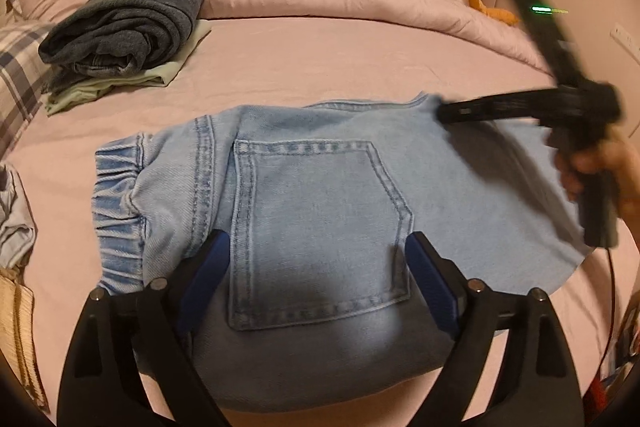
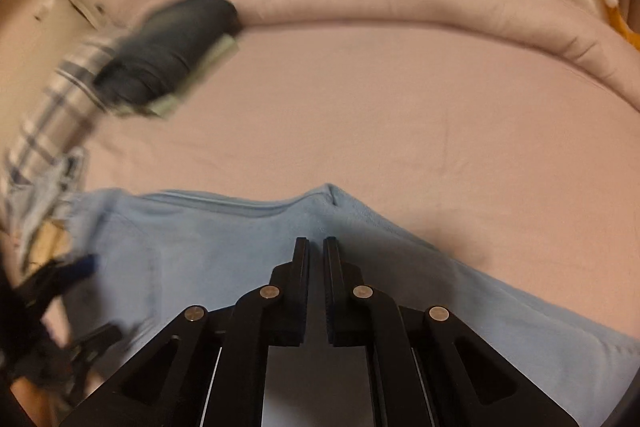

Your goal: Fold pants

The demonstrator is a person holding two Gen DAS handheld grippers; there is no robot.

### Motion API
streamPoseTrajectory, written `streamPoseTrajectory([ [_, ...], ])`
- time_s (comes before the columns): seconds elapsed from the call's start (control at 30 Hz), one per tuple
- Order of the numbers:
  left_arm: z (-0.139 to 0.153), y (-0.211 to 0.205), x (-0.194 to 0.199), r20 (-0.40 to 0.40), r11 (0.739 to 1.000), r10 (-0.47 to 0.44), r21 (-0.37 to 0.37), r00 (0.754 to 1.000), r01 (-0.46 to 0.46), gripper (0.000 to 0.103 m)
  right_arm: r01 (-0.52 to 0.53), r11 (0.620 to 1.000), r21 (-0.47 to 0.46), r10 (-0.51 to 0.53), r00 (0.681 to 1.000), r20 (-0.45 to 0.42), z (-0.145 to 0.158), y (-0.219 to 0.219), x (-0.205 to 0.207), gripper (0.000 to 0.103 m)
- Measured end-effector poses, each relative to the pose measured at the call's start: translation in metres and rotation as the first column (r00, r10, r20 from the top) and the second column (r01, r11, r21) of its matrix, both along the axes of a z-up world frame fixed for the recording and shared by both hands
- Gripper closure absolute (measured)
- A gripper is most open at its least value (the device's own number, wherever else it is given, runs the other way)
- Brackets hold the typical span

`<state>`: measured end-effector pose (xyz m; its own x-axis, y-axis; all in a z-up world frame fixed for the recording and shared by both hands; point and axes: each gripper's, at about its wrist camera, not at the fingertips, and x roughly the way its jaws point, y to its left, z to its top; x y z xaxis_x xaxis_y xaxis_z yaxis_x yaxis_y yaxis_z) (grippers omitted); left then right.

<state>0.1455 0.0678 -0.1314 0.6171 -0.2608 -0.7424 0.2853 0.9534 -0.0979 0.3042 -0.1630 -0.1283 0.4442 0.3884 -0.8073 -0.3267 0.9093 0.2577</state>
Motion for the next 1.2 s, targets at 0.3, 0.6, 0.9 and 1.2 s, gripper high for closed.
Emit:
streamPoseTrajectory([
  [0.3, 0.011, -0.006, -0.010, 0.017, 0.999, 0.026, 0.020, 1.000, -0.027, 0.014, 0.145, 0.982, 0.120, -0.150, 0.988, 0.031, 0.021, -0.038, -0.023, 0.099],
  [0.6, -0.011, -0.021, -0.032, -0.016, 0.994, -0.029, 0.107, 0.999, 0.031, 0.015, -0.002, 0.992, -0.123, 0.015, 0.994, 0.105, -0.014, -0.068, -0.191, 0.097],
  [0.9, 0.024, -0.017, -0.051, -0.026, 1.000, -0.017, 0.021, 1.000, 0.017, 0.016, 0.354, 0.907, 0.228, -0.368, 0.930, 0.019, 0.010, -0.242, -0.247, 0.089],
  [1.2, 0.035, -0.169, -0.025, -0.068, 0.935, -0.289, -0.234, 0.955, 0.266, 0.016, 0.448, 0.869, 0.211, -0.469, 0.881, 0.064, 0.001, -0.284, -0.177, 0.081],
])
